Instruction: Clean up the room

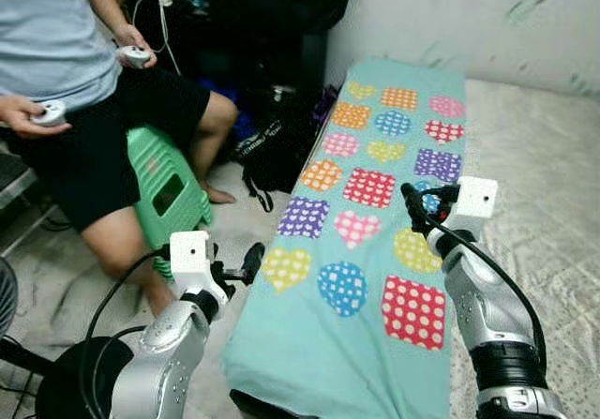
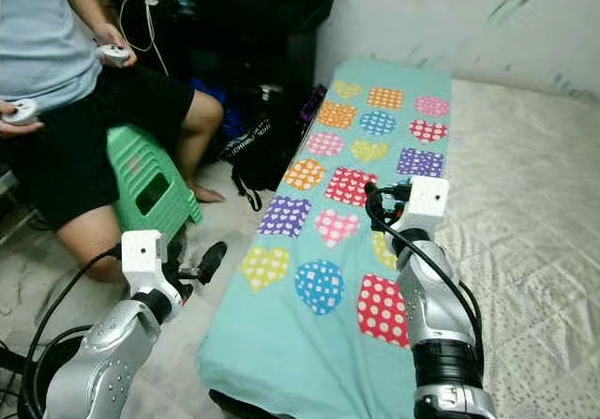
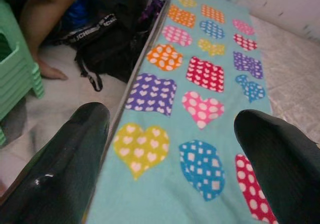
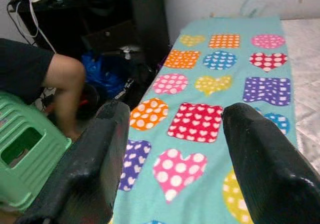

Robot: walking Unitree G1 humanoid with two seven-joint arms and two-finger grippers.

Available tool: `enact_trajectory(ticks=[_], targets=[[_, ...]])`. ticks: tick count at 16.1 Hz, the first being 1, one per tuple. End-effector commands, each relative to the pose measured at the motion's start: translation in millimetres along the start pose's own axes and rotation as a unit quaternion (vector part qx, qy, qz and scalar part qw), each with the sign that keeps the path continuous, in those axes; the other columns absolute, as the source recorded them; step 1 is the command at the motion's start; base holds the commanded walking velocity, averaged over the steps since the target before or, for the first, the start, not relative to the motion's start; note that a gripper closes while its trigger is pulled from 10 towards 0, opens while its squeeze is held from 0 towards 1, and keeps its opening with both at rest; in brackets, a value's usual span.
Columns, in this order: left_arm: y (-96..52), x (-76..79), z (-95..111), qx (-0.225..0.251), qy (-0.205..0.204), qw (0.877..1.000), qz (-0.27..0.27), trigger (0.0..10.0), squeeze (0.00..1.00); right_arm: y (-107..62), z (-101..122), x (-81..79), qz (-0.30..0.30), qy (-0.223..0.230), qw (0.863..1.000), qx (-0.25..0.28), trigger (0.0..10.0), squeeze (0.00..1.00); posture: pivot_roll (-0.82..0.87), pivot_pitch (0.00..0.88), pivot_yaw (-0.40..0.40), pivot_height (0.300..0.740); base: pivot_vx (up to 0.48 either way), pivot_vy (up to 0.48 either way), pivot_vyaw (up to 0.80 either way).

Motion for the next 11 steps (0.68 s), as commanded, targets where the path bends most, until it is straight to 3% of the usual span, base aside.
enact_trajectory(ticks=[1,7,11], targets=[[0.6,0.0,-3.4,-0.003,-0.002,1.0,0.003,10.0,0.0,-2.6,-0.6,3.1,-0.01,-0.005,1.0,-0.001,10.0,0.0,-0.08,0.0,0.041,0.74,0.0,0.0,0.0],[2.8,1.8,-6.9,0.002,-0.011,1.0,0.011,10.0,0.0,-11.2,-16.7,2.2,-0.038,-0.008,0.999,-0.014,10.0,0.0,-0.09,0.0,0.027,0.74,0.0,0.0,0.0],[3.8,-11.4,-8.8,0.004,-0.009,0.999,0.054,10.0,0.0,-21.3,-24.5,9.8,-0.066,-0.013,0.998,-0.012,10.0,0.0,-0.1,0.0,0.034,0.74,0.0,0.0,-0.77]])
Point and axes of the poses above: a point about 5 cm out from each wrist's last joint towards the gripper, its own y axis pointing out of the wrist towards the gripper, its own z axis along the axis of the wrist's last joint, x = y × z, the point moved 3 cm from there along y, pointing out of the wrist towards the gripper, and after that the axes turned 7 degrees about y, right-handed, at the moved point
